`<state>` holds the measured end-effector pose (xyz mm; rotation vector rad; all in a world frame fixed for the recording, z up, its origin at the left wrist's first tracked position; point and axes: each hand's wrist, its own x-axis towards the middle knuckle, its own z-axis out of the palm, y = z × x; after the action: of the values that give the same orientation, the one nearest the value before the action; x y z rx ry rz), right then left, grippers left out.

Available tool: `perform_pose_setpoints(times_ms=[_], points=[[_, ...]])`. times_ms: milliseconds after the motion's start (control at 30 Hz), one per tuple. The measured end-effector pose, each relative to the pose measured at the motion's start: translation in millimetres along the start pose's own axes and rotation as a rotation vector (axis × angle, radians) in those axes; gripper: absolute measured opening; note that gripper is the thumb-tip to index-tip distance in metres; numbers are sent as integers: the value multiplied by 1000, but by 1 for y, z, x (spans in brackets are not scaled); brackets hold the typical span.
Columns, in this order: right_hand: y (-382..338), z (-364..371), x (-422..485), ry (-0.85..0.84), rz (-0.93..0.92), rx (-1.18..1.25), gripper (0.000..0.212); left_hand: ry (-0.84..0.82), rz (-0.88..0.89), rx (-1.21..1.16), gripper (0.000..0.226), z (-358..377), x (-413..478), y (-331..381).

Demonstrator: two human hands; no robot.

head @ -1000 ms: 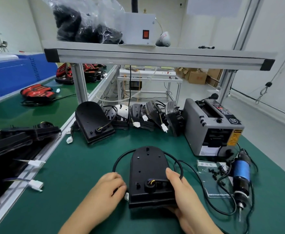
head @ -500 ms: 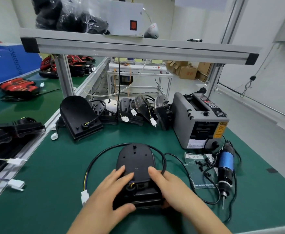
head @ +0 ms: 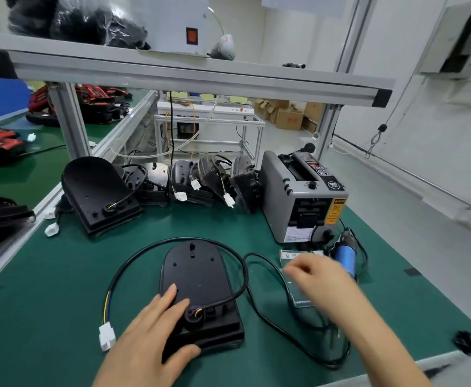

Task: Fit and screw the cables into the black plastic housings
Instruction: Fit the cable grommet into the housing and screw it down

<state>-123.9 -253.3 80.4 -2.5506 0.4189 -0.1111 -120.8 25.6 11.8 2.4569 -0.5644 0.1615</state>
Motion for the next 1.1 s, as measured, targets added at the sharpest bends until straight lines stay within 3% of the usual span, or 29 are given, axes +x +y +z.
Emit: perform_pose_setpoints(times_ms=[67,133,233,400,500,667,800,1100], points=[[21,-24,5,160,52,-112,15,11,43,45,84,-1,0,0],[43,-41,10,210,121,-220,18,85,84,59,72,-2,0,0],[58,-44,17,131,168,-298,15,104,93,60,75,0,0,-2],[54,-19,36,94,-30,-543,22,46,42,-23,86,3,0,-5],[54,-11,47,82,-47,-704,24,3,11,-19,95,1,1,-4],[56,-9,67,204,-60,-786,26,11,29,18,87,1,2,-3],[62,-9,81,206,-51,-793,28,48,92,102,84,-3,2,0],[64,0,91,167,-106,-810,21,72,54,30,78,1,1,-2]])
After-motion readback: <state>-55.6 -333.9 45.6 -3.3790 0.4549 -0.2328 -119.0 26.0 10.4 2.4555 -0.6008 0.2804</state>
